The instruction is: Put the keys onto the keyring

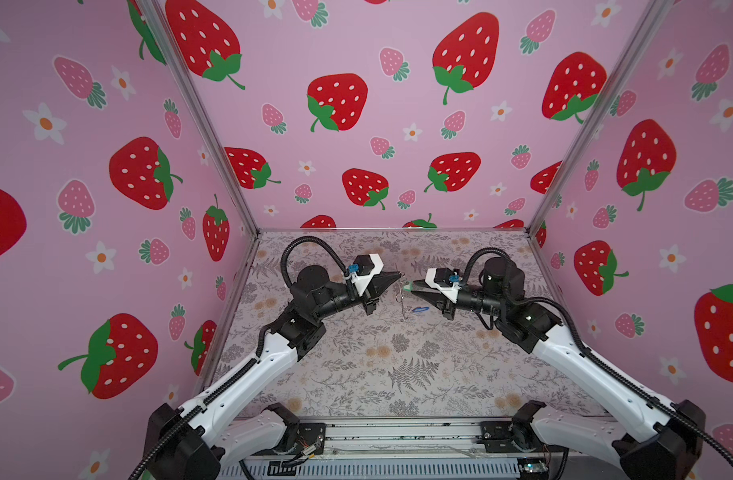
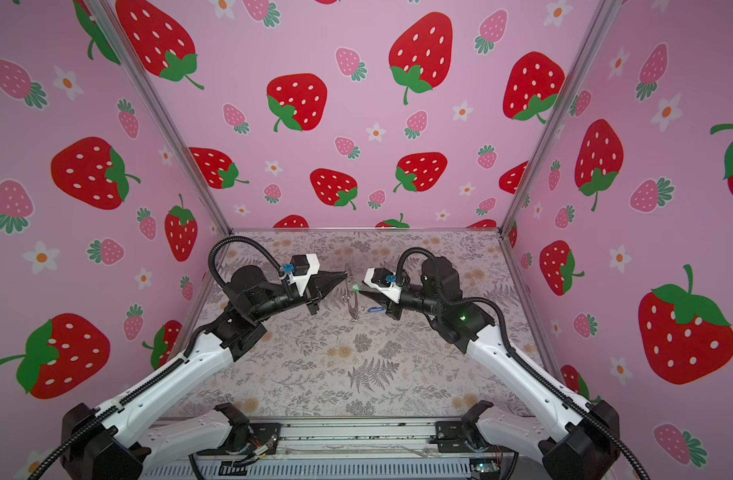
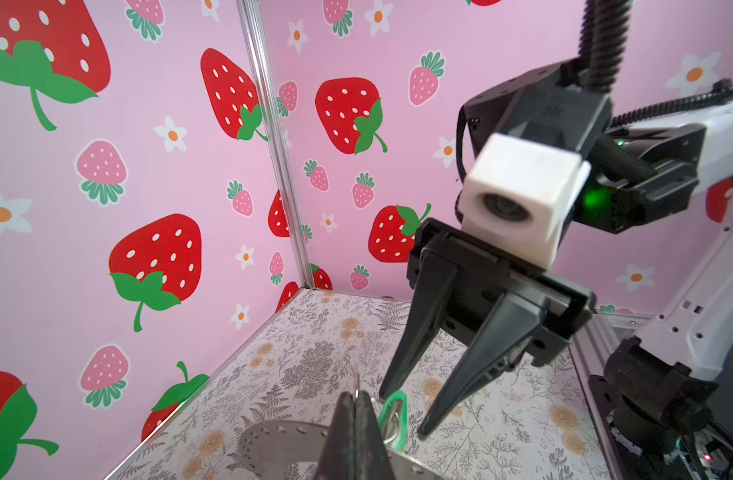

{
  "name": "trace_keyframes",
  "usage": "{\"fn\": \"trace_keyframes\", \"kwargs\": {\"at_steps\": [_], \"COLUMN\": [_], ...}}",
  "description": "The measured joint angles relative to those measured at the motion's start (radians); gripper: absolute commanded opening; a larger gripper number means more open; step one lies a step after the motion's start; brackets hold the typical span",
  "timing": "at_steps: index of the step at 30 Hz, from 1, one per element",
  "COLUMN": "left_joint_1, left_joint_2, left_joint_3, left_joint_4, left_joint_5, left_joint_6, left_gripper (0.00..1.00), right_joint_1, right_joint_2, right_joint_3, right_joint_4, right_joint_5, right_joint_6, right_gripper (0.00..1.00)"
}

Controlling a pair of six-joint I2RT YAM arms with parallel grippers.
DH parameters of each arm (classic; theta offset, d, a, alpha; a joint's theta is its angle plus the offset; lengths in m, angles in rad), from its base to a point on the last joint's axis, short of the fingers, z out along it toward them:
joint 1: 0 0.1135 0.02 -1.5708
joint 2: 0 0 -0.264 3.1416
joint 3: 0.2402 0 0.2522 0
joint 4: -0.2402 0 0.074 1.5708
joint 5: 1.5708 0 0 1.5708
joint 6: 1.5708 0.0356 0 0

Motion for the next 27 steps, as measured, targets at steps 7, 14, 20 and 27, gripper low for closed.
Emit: {"fn": "trace_keyframes", "kwargs": {"at_steps": [7, 14, 20, 27], "left_joint_1": [0.010, 0.010, 0.010, 0.010], "left_joint_2": [0.000, -0.011, -0.040, -0.047], "left_joint_3": [-0.004, -0.004, -0.004, -0.007], "left_joint_4": [0.007, -0.009, -0.035, -0.062], "left_joint_5": [0.069, 0.123, 0.142, 0.158], "left_joint_6": [-0.014, 0.008, 0.037, 0.059], "left_gripper": [0.00, 0.00, 0.00, 0.00], "right_joint_1": [-0.010, -0.011, -0.011, -0.011], "right_joint_2": [-0.005, 0.016, 0.016, 0.025], "right_joint_3": [0.005, 0.051, 0.060, 0.064], "right_joint_4": [-0.006, -0.006, -0.001, 0.000], "right_joint_5": [-0.023, -0.085, -0.148, -0.204], "right_joint_6": [-0.023, -0.005, 0.012, 0.036], "right_gripper": [0.25, 0.23, 0.21, 0.20]}}
